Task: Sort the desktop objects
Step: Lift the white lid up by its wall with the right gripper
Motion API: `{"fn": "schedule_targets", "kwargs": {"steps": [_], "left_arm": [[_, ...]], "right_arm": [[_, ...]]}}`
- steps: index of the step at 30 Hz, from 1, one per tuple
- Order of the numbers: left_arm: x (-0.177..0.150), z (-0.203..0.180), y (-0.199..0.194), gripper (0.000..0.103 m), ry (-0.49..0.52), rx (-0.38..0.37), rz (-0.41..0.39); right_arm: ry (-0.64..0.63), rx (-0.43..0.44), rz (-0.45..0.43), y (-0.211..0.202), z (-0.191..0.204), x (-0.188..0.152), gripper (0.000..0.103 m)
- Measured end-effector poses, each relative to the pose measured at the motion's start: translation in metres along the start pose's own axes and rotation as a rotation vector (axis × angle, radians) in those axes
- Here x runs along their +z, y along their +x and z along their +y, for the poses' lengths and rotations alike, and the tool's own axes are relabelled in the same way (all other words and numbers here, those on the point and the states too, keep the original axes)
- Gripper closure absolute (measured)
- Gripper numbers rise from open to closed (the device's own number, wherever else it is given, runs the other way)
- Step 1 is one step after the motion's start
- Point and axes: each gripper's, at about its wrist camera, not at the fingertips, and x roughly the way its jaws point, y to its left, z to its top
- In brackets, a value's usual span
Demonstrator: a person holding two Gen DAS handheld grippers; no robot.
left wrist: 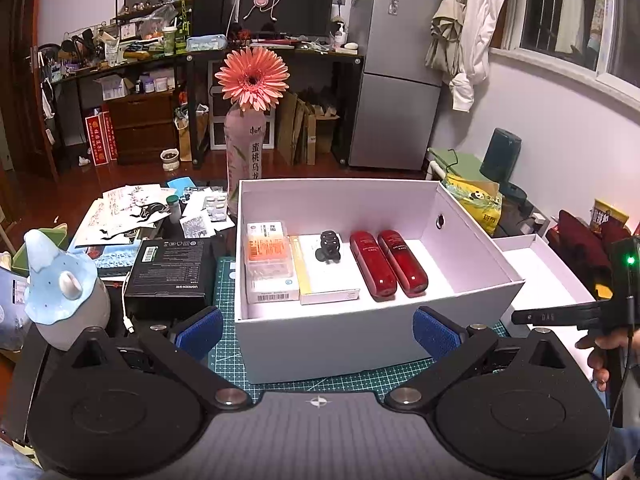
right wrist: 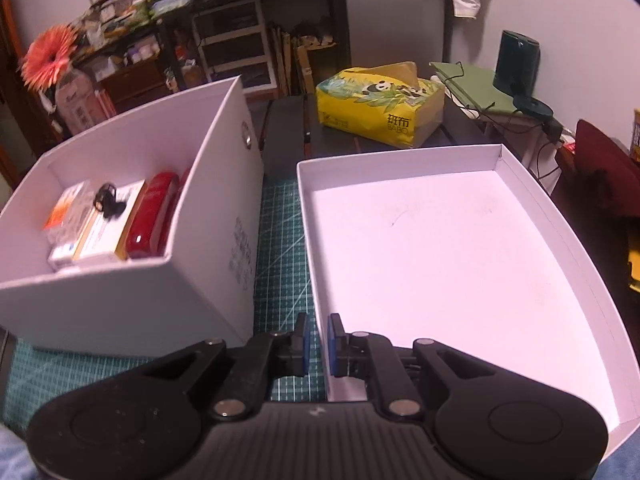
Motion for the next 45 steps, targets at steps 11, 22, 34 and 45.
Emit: {"fn": "schedule_targets", "kwargs": {"steps": [11,22,34,45], "left_arm": [[0.0,0.0,0.004,0.001,-0.002,0.017,-0.004],[0.0,0.0,0.005,0.001,0.002,0.015,0.003],[-0.001,0.002,0.009,0.001,0.008,0.025,0.008],[0.0,0.002,0.012,0.001,0.012,-0.003,0.014]], "right_arm": [[-0.082,-0.023,0.003,0.017,0.008,-0.001,0.094],[-0.171,-0.069,0.023,0.027,0.02,-0.009,0.094],[-0.158,-0.074,0.014,0.026,0.019,-0.008,0.101],[0.041,0.094,-0.062,-0.004,-0.002,0.0,0.102]]}}
